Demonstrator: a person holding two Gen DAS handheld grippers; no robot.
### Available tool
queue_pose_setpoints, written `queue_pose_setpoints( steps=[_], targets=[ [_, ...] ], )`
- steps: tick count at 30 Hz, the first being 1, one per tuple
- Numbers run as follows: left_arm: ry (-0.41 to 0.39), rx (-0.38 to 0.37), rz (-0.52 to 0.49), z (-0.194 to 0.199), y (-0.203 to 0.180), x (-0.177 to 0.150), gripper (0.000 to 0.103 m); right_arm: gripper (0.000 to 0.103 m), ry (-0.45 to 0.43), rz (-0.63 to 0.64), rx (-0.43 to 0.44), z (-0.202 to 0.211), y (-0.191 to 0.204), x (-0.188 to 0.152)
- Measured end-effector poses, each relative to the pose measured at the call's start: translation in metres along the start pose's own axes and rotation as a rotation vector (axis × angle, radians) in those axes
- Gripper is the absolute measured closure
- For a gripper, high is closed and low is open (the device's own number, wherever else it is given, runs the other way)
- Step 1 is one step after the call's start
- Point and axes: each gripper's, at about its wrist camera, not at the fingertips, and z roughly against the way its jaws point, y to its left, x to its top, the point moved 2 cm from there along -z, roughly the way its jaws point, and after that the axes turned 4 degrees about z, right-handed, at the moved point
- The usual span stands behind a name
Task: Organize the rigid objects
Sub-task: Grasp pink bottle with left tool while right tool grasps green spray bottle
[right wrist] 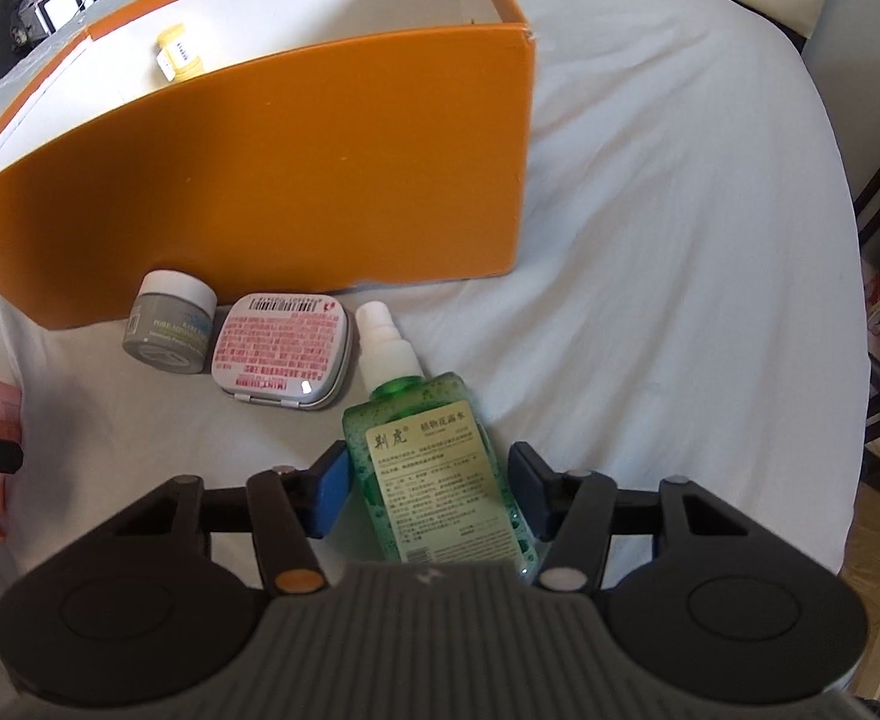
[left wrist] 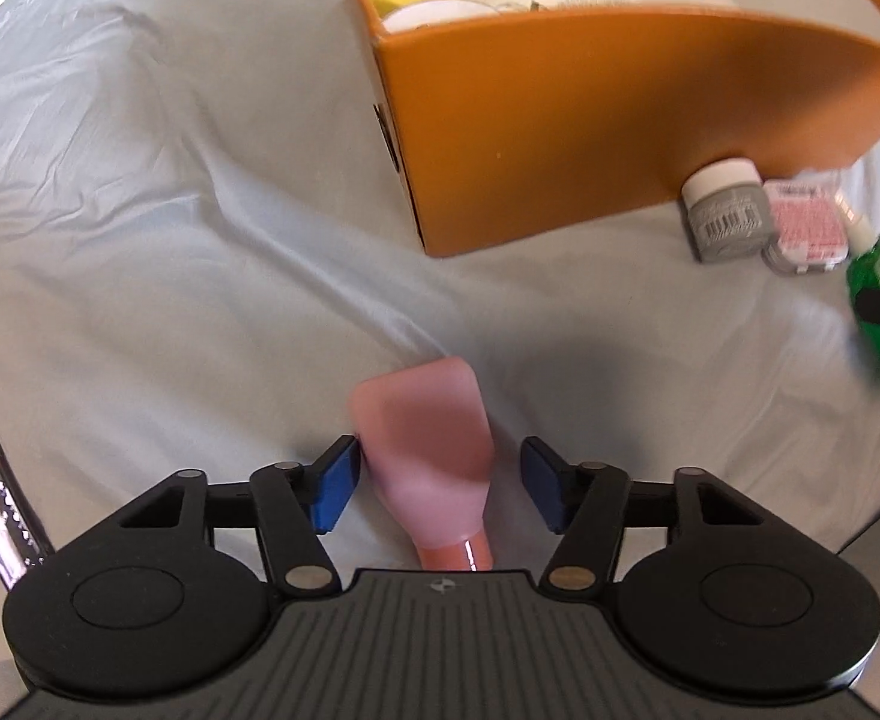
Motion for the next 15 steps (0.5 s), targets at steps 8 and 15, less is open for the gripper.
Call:
queue_pose_setpoints(
  steps=[8, 15],
  targets=[
    [-0.019, 0.034, -0.006, 0.001, -0.004, -0.005, 0.05, 0.05, 0.016, 0.05, -0.04, -0.002, 0.008, -0.002],
    [-0.134, -0.041, 0.046, 0.026, 0.002, -0.012, 0.051, 0.056, -0.035, -0.014, -0.01, 0.005, 0.002, -0.006]
  ],
)
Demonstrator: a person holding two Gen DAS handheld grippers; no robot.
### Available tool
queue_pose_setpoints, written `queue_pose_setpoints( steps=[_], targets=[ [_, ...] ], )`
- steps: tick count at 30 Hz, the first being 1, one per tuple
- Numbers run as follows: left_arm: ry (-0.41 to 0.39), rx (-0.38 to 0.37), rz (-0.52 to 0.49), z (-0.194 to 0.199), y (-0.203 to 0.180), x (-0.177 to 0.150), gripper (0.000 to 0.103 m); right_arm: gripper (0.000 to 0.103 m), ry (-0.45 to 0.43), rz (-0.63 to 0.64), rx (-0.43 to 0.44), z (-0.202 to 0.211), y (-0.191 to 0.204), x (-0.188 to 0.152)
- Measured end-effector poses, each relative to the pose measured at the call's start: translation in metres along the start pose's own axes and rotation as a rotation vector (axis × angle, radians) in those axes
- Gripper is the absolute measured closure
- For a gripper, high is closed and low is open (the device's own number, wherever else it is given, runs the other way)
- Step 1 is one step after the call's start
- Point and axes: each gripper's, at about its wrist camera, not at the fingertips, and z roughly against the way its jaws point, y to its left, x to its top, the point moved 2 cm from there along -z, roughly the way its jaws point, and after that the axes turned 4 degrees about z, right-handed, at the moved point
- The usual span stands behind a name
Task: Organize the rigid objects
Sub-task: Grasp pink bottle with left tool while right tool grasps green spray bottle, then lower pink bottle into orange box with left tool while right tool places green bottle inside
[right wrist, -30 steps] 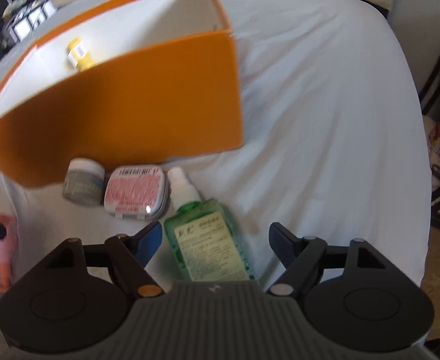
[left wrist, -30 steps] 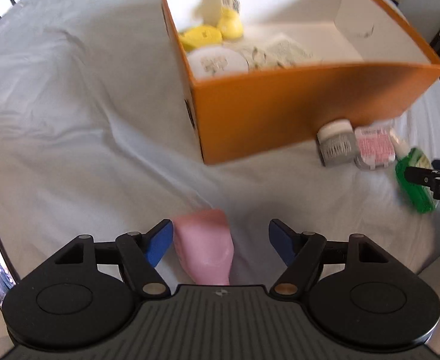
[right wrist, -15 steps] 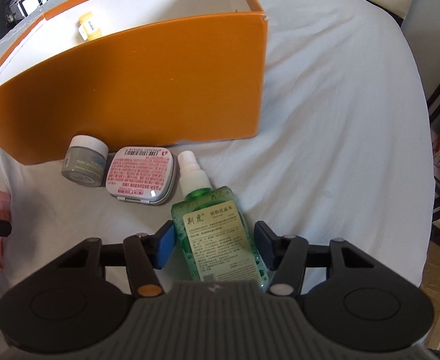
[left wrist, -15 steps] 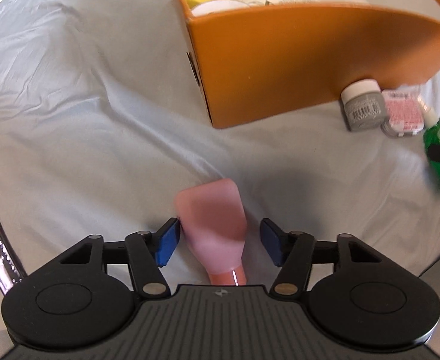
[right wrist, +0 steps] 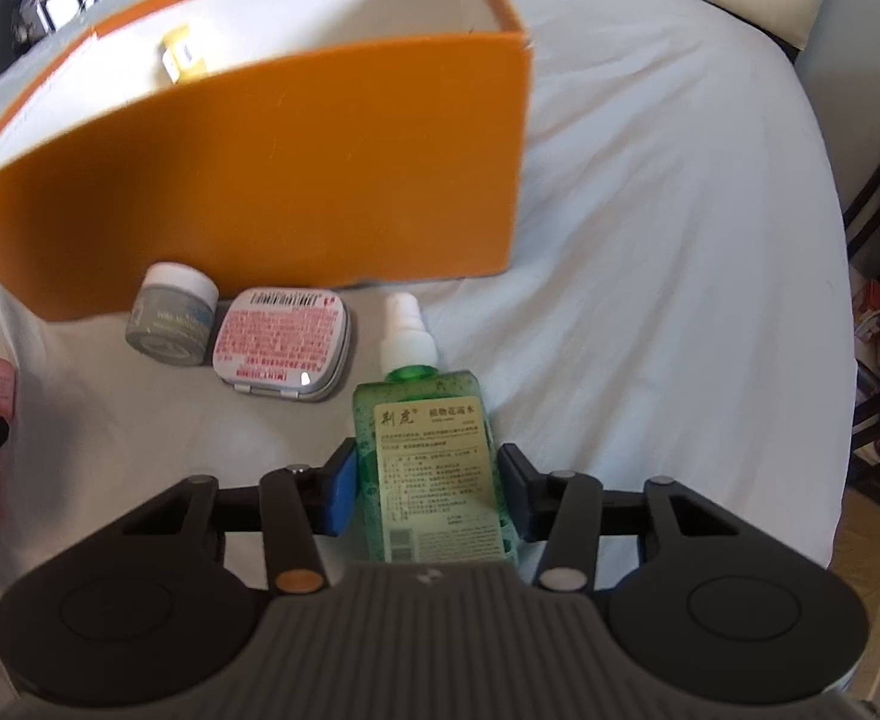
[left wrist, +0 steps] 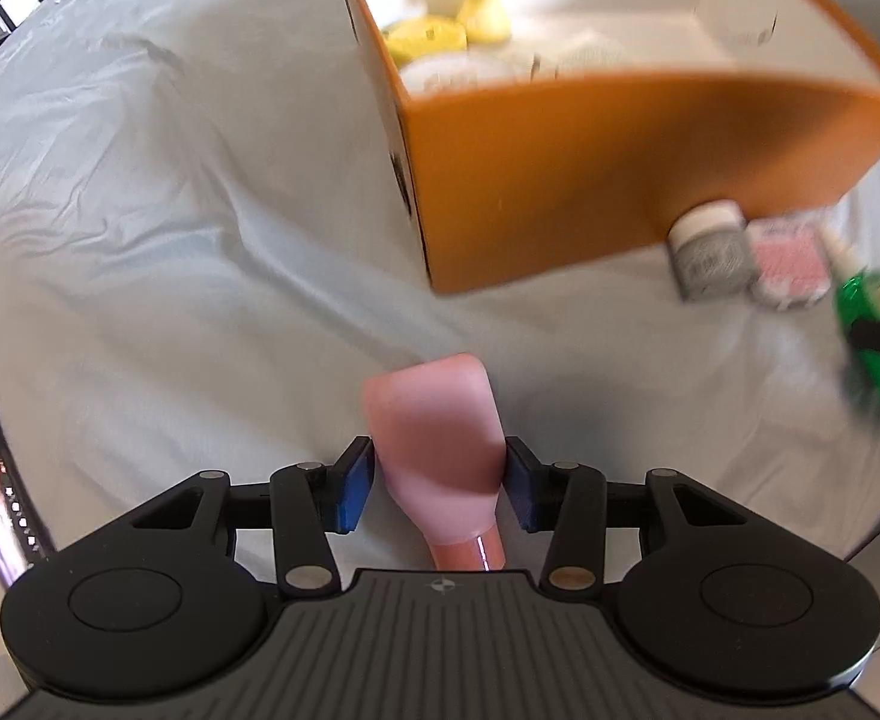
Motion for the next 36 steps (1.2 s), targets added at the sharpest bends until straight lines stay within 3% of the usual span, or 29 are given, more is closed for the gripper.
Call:
queue_pose_setpoints(
  steps=[8, 13, 19, 27, 32, 36],
  targets=[
    [-0.195, -0.185, 0.045, 0.04, 0.009, -0.001, 0.051, 0.057, -0.155, -0.054, 0.032, 0.029, -0.007, -0.007],
    [-0.244, -0.237, 0.034, 0.057, 0.003, 0.002, 0.052, 0.057, -0.263, -0.081, 0.062, 0.045, -0.012, -0.004],
    [-0.288, -0.324, 0.031, 0.081, -0.007, 0.009, 0.052, 0.058, -0.332, -0.093, 0.11, 0.065, -0.015, 0.002],
    [-0.388, -0.389, -0.008, 0.119, -0.034, 0.052, 0.052, 0.058, -0.371, -0.089, 0.185, 0.098, -0.011, 0.028],
    [-0.426, -0.428, -0.028, 0.128, -0.051, 0.083, 0.052, 0.058, -0.442, -0.027, 0.181, 0.127, -0.004, 0.061],
    [-0.441, -0.437, -0.038, 0.126, -0.064, 0.114, 0.052, 0.058, -0.443, -0.02, 0.194, 0.133, -0.006, 0.09]
  ],
)
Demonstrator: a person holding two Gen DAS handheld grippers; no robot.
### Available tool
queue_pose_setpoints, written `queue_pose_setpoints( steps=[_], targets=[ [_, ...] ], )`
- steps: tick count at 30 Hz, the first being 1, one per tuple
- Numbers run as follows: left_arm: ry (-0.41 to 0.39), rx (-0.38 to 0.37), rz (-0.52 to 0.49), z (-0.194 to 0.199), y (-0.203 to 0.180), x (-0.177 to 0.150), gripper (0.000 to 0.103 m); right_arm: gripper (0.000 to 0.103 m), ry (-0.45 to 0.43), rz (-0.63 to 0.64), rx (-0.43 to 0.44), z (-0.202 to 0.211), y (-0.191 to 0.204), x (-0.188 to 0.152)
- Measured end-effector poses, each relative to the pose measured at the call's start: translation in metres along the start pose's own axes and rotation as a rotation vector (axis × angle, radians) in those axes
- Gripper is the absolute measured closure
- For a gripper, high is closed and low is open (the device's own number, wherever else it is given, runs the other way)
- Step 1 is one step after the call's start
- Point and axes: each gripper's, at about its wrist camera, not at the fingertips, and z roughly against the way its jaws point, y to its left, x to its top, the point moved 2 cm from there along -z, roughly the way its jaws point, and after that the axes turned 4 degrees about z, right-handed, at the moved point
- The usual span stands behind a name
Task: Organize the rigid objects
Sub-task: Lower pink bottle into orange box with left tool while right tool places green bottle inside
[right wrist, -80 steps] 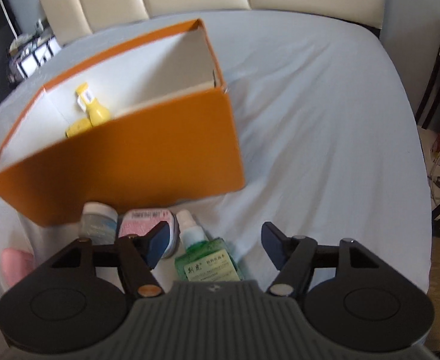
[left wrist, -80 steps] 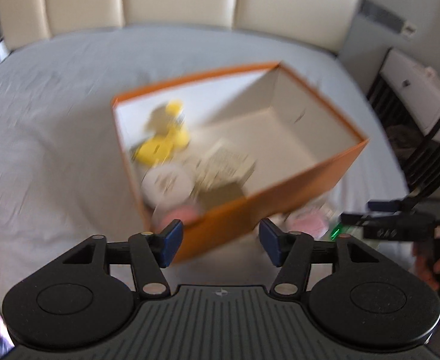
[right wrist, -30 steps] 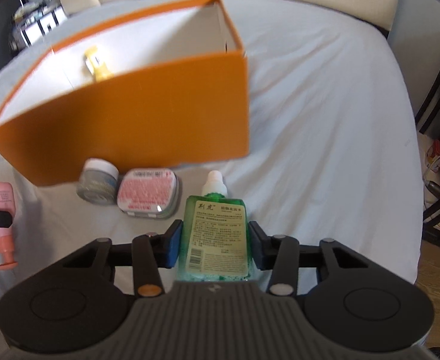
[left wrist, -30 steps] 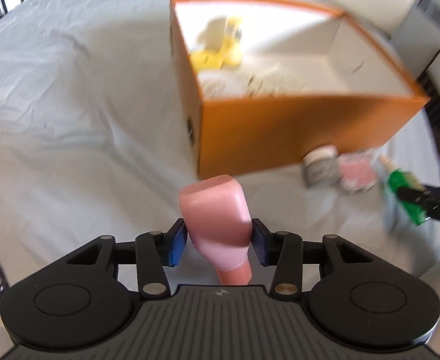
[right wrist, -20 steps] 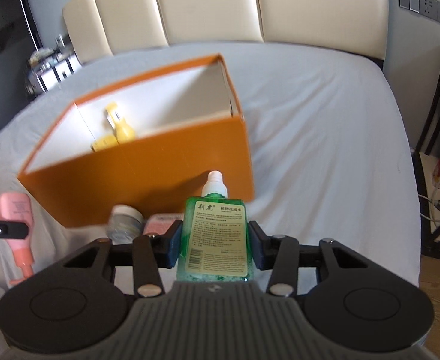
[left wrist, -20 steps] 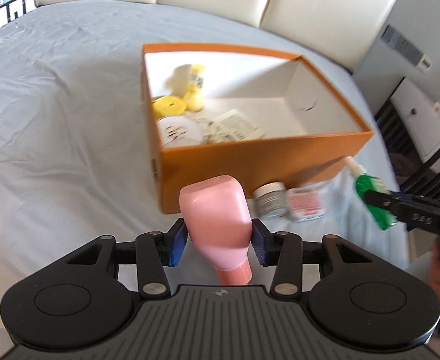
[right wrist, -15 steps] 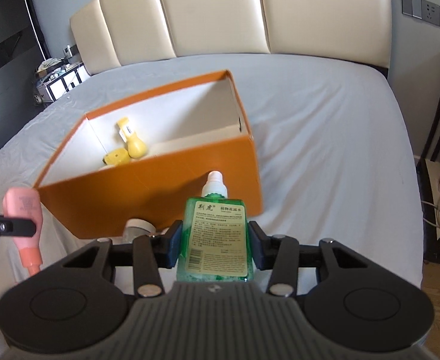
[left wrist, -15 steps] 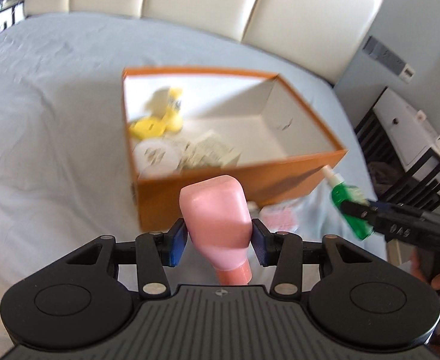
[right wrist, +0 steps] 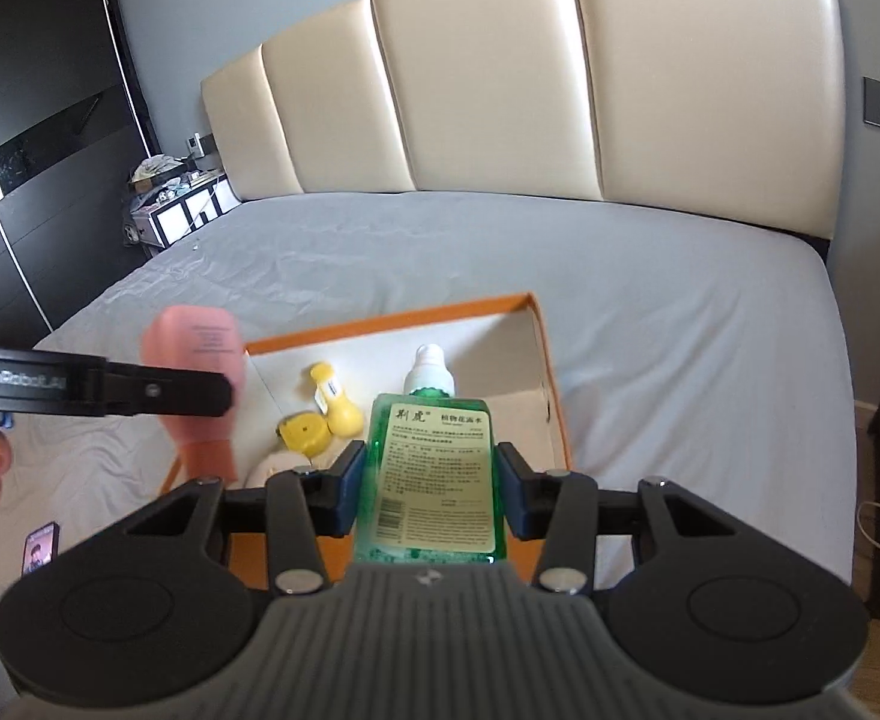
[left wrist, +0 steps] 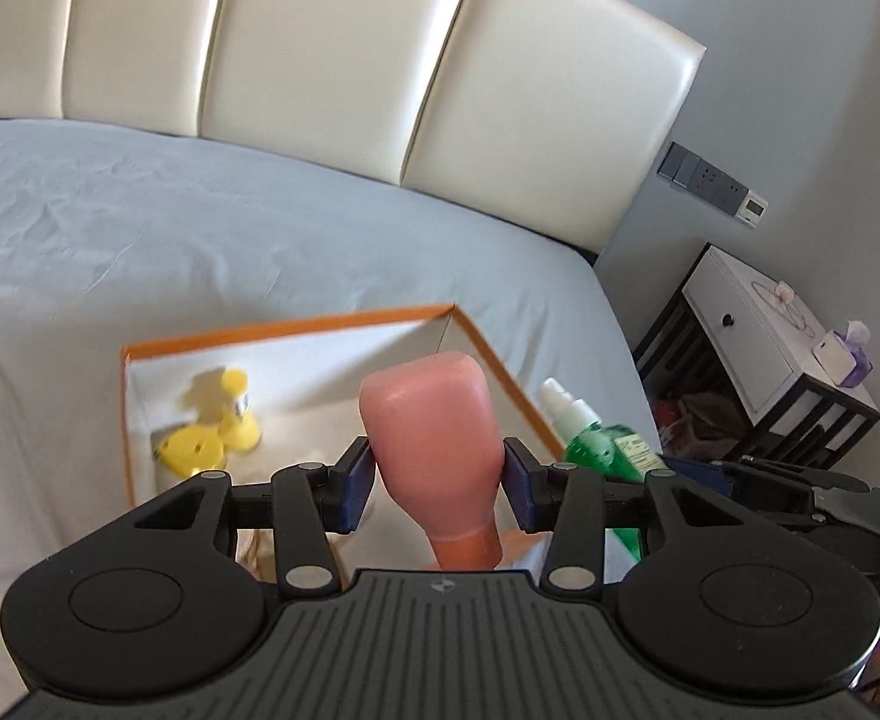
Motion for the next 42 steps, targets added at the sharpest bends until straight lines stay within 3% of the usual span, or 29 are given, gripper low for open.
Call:
queue_pose_setpoints(
  steps=[4, 8, 16, 21, 25, 32, 39, 42],
  targets=[
    [0.026, -0.014, 0.035, -0.035, 0.0, 0.023, 0.052, 0.058, 0.027, -0.02, -0.023, -0.02, -0.005, 0.023],
    [0.084, -0.039, 0.082, -0.075, 0.012, 0.022, 0.052, 0.058, 0.075, 0.014, -0.074, -0.052, -0.008, 0.034],
    [0.224, -0.063, 0.223, -0.131, 0.057, -0.003, 0.052, 0.058, 0.324, 0.096, -0.105, -0.128, -0.012, 0.015],
    [0.298, -0.041, 0.241, -0.147, 0.071, -0.009, 0.052, 0.058, 0.455, 0.093, -0.104, -0.163, -0.01, 0.008],
    [0.342, -0.047, 0.246, -0.153, 0.074, -0.015, 0.052, 0.058, 0.504, 0.193, -0.131, -0.178, 0.004, 0.008],
    [0.39, -0.045, 0.242, -0.16, 0.074, -0.021, 0.052, 0.058, 0.668, 0.25, -0.122, -0.196, 0.014, -0.006],
    [0.407, -0.044, 0.226, -0.162, 0.07, -0.024, 0.052, 0.056, 0.678, 0.233, -0.166, -0.199, 0.013, -0.005],
    [0.421, -0.032, 0.214, -0.164, 0.069, -0.028, 0.052, 0.056, 0.662, 0.284, -0.183, -0.194, 0.02, -0.007]
  ],
)
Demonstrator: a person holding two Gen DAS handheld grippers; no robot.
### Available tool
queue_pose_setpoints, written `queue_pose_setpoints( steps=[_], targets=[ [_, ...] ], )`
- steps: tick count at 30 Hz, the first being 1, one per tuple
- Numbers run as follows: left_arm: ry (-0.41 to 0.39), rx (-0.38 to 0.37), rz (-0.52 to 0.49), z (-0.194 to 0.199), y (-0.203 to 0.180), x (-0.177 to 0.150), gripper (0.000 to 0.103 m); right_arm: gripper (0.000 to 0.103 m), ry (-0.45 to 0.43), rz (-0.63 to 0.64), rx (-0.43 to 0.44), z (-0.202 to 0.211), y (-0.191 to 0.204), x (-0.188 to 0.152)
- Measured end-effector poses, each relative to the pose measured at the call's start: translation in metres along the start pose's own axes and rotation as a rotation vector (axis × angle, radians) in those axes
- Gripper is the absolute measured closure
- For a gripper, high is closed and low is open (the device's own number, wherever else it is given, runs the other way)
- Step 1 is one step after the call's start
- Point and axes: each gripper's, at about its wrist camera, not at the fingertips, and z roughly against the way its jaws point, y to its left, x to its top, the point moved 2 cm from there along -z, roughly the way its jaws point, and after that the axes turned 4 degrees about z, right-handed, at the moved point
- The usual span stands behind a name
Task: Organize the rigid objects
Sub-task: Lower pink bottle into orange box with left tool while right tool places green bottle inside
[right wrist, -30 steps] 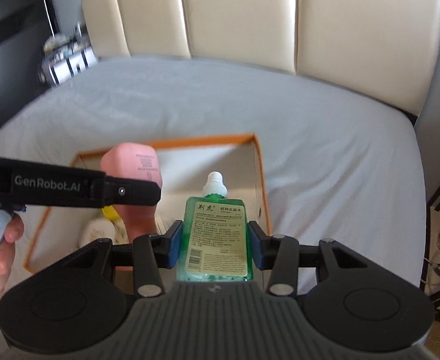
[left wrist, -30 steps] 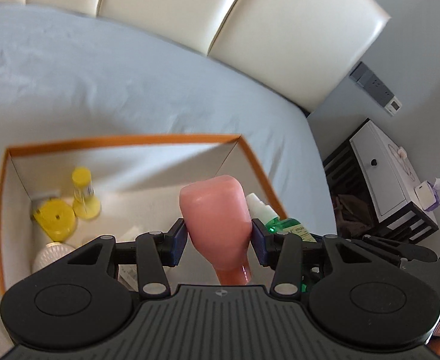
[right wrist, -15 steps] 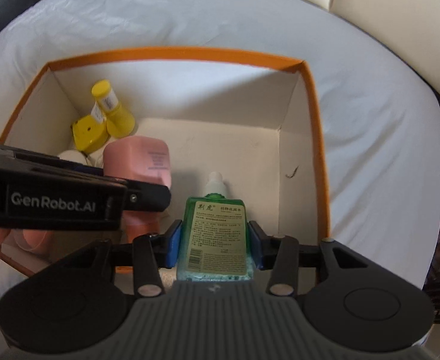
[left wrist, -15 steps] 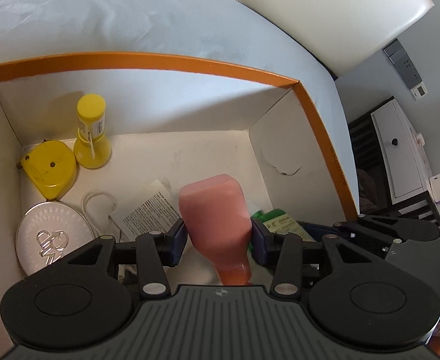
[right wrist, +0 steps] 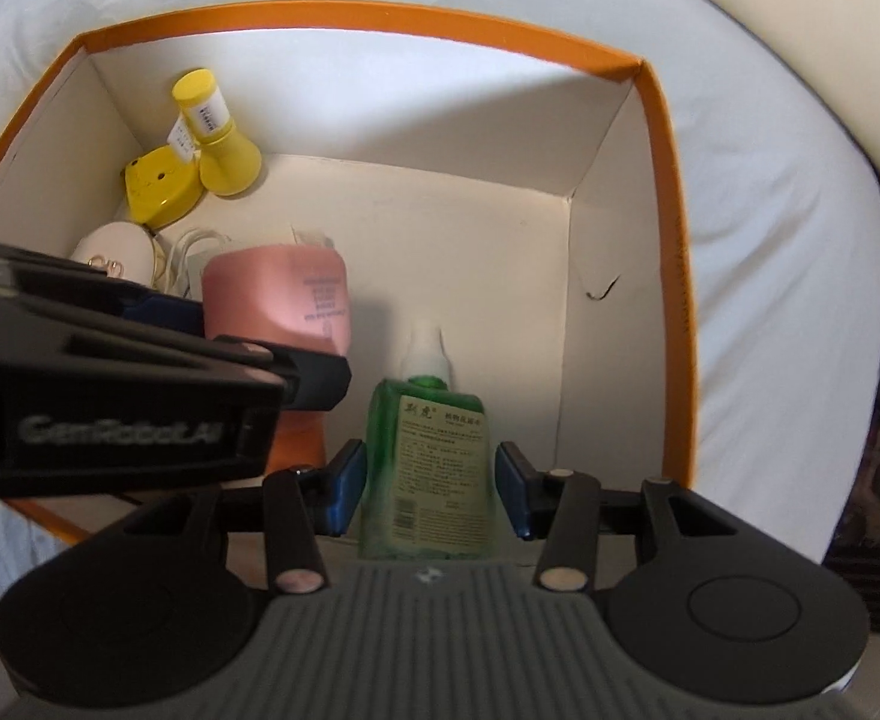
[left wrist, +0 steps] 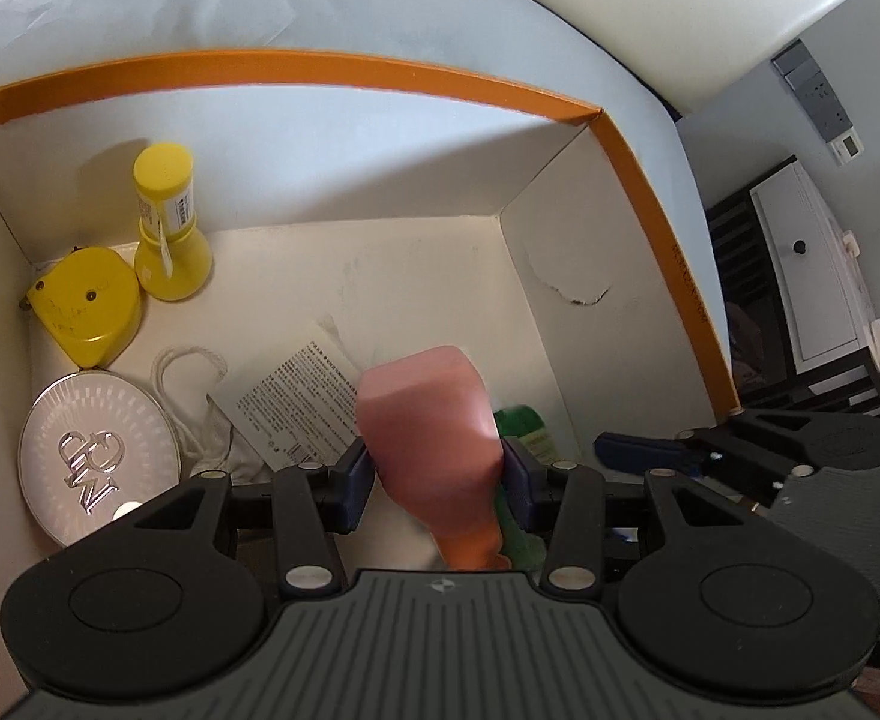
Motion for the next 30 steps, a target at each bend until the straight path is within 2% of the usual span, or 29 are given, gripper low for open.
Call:
queue_pose_setpoints(
  steps=[4, 10, 17, 20, 26, 30],
  targets=[
    [0.009, 0.013, -0.02, -0.006, -0.004, -0.004, 0.052, 0.052, -0.024, 0.025, -0.029, 0.008, 0.003, -0.002],
    [0.019, 0.023, -0.039, -0.01, -0.005, -0.003, 0.052, 0.052, -0.041, 0.009, -0.028, 0.016, -0.001, -0.005],
    [0.012, -0.013, -0.066, -0.005, -0.01, -0.003, 0.052, 0.052, -0.052, -0.011, -0.03, 0.021, -0.002, -0.01],
    [-0.003, 0.001, -0.079, -0.001, -0.011, -0.004, 0.051, 0.052, -0.055, -0.017, -0.029, 0.022, -0.003, -0.01],
    [-0.074, 0.016, -0.128, 0.018, -0.015, -0.011, 0.051, 0.05, -0.079, -0.025, -0.028, 0.028, -0.004, -0.012],
    [-0.164, -0.006, -0.158, 0.04, -0.02, -0.019, 0.051, 0.048, -0.149, -0.016, -0.046, 0.042, 0.0, -0.019]
  ],
)
